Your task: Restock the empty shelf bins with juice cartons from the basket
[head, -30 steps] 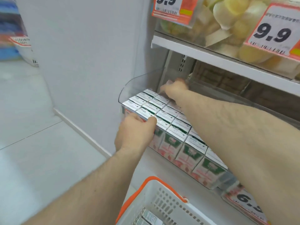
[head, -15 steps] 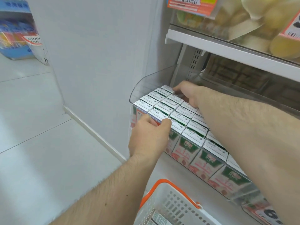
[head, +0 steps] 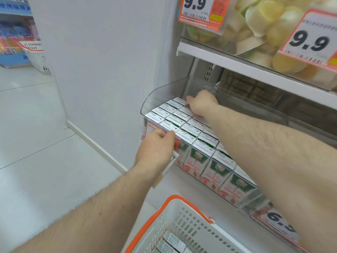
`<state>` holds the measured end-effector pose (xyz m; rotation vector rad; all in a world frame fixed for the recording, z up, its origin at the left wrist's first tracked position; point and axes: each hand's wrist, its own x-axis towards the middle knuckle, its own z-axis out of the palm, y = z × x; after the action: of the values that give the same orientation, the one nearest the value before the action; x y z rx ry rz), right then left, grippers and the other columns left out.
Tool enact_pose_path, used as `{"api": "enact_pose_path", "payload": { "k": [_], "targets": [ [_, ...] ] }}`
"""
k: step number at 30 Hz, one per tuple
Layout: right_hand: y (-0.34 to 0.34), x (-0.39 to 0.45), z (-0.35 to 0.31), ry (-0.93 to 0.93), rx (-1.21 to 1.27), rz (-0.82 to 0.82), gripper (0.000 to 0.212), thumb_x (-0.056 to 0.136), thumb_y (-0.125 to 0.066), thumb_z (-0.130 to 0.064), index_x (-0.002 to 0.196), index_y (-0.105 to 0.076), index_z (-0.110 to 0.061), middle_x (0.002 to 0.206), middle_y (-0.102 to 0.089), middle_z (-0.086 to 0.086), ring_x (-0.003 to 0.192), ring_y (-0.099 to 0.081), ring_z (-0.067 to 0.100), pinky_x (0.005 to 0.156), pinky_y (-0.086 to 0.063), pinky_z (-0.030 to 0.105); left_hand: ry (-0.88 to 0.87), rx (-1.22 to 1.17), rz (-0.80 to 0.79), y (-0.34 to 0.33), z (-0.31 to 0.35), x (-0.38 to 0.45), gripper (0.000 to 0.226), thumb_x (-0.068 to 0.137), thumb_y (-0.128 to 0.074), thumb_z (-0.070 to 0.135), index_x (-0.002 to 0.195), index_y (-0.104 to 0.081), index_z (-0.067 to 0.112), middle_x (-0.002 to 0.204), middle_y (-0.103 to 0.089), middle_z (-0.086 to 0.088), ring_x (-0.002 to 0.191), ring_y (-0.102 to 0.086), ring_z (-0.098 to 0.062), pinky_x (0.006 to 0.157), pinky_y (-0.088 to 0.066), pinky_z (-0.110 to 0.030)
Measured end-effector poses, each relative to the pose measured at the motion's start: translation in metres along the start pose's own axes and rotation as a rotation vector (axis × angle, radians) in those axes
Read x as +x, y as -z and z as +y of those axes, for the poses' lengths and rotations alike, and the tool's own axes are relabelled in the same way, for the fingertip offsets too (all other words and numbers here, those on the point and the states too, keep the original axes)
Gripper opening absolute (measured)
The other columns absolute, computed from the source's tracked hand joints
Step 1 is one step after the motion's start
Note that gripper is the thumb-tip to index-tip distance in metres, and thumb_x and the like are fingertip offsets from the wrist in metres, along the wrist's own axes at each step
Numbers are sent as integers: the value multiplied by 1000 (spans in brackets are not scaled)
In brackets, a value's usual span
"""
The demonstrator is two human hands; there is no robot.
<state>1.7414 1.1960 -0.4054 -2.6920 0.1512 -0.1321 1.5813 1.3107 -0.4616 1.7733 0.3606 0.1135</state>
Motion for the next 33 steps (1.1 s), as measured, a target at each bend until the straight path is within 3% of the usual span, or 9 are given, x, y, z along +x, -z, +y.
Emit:
{"api": "enact_pose_path", "payload": {
  "k": [2,5,8,13,18,23,26,29,33],
  "targets": [
    [13,-15,7,53,42,102,34,97,-51,-39,109,-67,-11,104,-66,5,93,-60,27,73,-42,28,-27,-64,-58,3,5,-10,23,89,-48,25,79,-57,7,73,-61,-1,64,-55,-13,65,-46,-30],
    [34,-50,17,139,100,184,23,94,-54,-36,103,-70,-21,103,-68,-1,97,-60,20,80,-46,29,44,-247,-156,0,15,-32,13,85,-52,12,72,-54,13,68,-50,-4,55,-45,-12,55,-37,-26],
    [51,-100,26,213,219,238,17,90,-56,-30,90,-72,-25,93,-72,-8,94,-63,14,83,-50,29,210,-420,-287,-7,23,-57,19,88,-56,19,70,-62,18,52,-55,2,45,-48,-16,54,-37,-25],
    [70,-197,61,198,510,290,16,84,-59,-22,72,-70,-25,71,-70,-6,75,-65,11,71,-53,30,276,-516,-386,-27,26,-85,32,97,-50,31,71,-63,18,56,-59,-3,51,-51,-19,57,-41,-27],
    [77,-269,111,116,574,171,15,76,-71,-38,81,-69,-23,76,-68,-5,72,-62,13,70,-53,33,374,-636,-498,-57,30,-113,41,101,-40,47,90,-59,12,78,-64,-13,72,-63,-28,84,-52,-48],
    [74,-295,158,-20,578,96,47,54,-74,-57,88,-67,-24,82,-70,4,77,-68,25,73,-58,43,501,-793,-732,-84,37,-150,42,101,-37,50,95,-50,10,107,-69,-23,92,-70,-34,81,-57,-47],
    [86,-304,183,-21,802,60,35,66,-77,-35,94,-70,-14,92,-72,14,80,-69,29,73,-58,42,432,-851,-852,-89,36,-161,37,98,-46,42,106,-51,6,104,-65,-26,90,-66,-35,80,-53,-43],
    [99,-314,207,35,982,-19,28,76,-71,-19,100,-68,-5,87,-68,13,73,-63,18,63,-52,26,234,-734,-988,-88,29,-162,44,67,-60,18,110,-55,10,87,-63,-14,82,-56,-26,81,-43,-40],
    [105,-319,233,83,1100,-98,44,73,-65,-16,113,-64,1,89,-70,7,77,-64,16,64,-52,24,11,-363,-1252,-97,9,-171,71,55,-67,4,125,-57,13,111,-65,-13,101,-61,-26,98,-45,-43]
  ]
}}
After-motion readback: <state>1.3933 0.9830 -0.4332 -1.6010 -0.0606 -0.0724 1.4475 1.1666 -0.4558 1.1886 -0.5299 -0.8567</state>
